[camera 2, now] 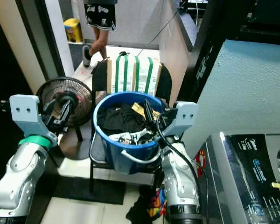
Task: Clothes washing
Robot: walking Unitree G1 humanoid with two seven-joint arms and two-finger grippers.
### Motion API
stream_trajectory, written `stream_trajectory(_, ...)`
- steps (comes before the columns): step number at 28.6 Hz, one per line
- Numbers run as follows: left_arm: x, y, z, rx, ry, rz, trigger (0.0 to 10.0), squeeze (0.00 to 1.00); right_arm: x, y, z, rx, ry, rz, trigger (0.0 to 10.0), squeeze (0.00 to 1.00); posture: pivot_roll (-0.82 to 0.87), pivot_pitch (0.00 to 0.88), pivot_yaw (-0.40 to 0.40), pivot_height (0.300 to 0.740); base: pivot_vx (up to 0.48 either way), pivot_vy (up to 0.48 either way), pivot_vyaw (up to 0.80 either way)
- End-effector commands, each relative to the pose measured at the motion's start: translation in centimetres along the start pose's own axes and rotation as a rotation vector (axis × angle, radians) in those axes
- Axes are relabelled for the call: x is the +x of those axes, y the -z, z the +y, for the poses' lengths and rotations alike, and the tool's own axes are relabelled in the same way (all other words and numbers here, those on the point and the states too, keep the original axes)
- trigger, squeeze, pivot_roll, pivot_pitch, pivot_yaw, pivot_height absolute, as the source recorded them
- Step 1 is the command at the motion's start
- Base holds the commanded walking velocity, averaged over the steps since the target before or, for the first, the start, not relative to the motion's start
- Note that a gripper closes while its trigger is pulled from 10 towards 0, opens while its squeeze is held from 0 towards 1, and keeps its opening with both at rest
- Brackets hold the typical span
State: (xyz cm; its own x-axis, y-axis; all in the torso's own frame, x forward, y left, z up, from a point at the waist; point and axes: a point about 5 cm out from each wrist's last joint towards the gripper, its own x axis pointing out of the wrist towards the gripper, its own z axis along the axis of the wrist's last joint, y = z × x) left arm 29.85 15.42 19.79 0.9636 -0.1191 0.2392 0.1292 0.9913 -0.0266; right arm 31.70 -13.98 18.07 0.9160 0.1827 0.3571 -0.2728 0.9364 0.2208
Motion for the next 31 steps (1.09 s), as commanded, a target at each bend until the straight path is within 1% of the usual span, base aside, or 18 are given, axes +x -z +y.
stream_trajectory(1, -0.1, 0.0, -0.1, 0.005, 0.006, 0.008, 10.0, 0.0, -0.2, 0.0, -0.1, -0.007, 0.003, -0.006, 10.0, 0.0, 0.11, 0.0, 0.038, 0.74, 0.345, 0.0, 0.0)
stream_trajectory(3, -0.1, 0.0, -0.1, 0.005, 0.006, 0.008, 10.0, 0.0, -0.2, 0.0, -0.1, -0.007, 0.003, -0.006, 10.0, 0.0, 0.11, 0.0, 0.038, 0.74, 0.345, 0.0, 0.0)
stream_trajectory(4, -0.2, 0.0, -0.2, 0.003, 0.01, 0.011, 10.0, 0.0, -0.2, -0.1, 0.0, -0.051, -0.013, 0.002, 10.0, 0.0, 0.11, 0.0, 0.038, 0.74, 0.337, 0.0, 0.8)
stream_trajectory(5, -0.2, 0.0, -0.2, 0.003, 0.01, 0.011, 10.0, 0.0, -0.2, -0.1, 0.0, -0.051, -0.013, 0.002, 10.0, 0.0, 0.11, 0.0, 0.038, 0.74, 0.337, 0.0, 0.8)
stream_trajectory(6, -0.2, 0.1, -0.2, 0.003, 0.011, 0.012, 10.0, 0.0, -0.2, -0.1, 0.0, -0.076, -0.019, 0.003, 10.0, 0.0, 0.11, 0.0, 0.038, 0.74, 0.337, 0.0, 0.8)
stream_trajectory(9, -0.2, 0.0, -0.2, 0.0, 0.009, 0.013, 10.0, 0.0, -0.2, -0.1, 0.1, -0.069, -0.02, -0.003, 10.0, 0.0, 0.11, 0.0, 0.038, 0.74, 0.339, 0.0, 0.8)
stream_trajectory(11, -0.2, -0.1, -0.2, -0.002, 0.008, 0.011, 10.0, 0.0, -0.4, 0.0, 0.0, -0.007, -0.006, -0.005, 10.0, 0.0, 0.11, 0.0, 0.038, 0.74, 0.337, 0.0, 0.0)
stream_trajectory(19, -0.2, 0.0, -0.2, 0.003, 0.015, 0.018, 10.0, 0.0, -0.5, 0.0, 0.1, -0.03, -0.006, -0.01, 10.0, 0.0, 0.12, 0.006, 0.04, 0.74, 0.322, 0.0, 0.0)
stream_trajectory(22, -0.2, 0.2, 0.0, 0.011, 0.004, 0.038, 10.0, 0.0, -0.6, 0.1, 0.1, -0.037, -0.003, -0.006, 10.0, 0.0, 0.11, 0.004, 0.042, 0.74, 0.0, 0.0, 0.0)
stream_trajectory(26, -0.2, 0.3, 0.0, 0.011, 0.007, 0.039, 10.0, 0.0, -0.6, 0.2, 0.1, -0.052, -0.025, 0.0, 10.0, 0.0, 0.11, 0.001, 0.039, 0.74, 0.0, 0.0, 0.0)
stream_trajectory(27, -0.3, 0.3, -0.1, 0.012, 0.012, 0.038, 10.0, 0.0, -0.6, 0.4, 0.3, -0.064, -0.043, 0.009, 10.0, 0.0, 0.11, 0.001, 0.039, 0.74, 0.0, 0.0, 0.0)
stream_trajectory(28, -0.3, 0.3, -0.1, 0.011, 0.019, 0.039, 10.0, 0.0, -0.6, 0.5, 0.5, -0.049, -0.076, 0.015, 10.0, 0.0, 0.11, 0.0, 0.036, 0.74, 0.0, 0.0, 0.0)
stream_trajectory(29, -0.3, 0.3, -0.1, 0.011, 0.019, 0.039, 10.0, 0.0, -0.6, 0.5, 0.5, -0.049, -0.076, 0.015, 10.0, 0.0, 0.11, 0.0, 0.036, 0.74, 0.0, 0.0, 0.0)
stream_trajectory(31, -0.6, 0.4, -0.2, 0.02, 0.036, 0.04, 10.0, 0.0, -0.6, 1.2, 0.7, -0.057, -0.126, 0.06, 10.0, 0.0, 0.11, 0.0, 0.036, 0.74, 0.0, 0.0, 0.0)
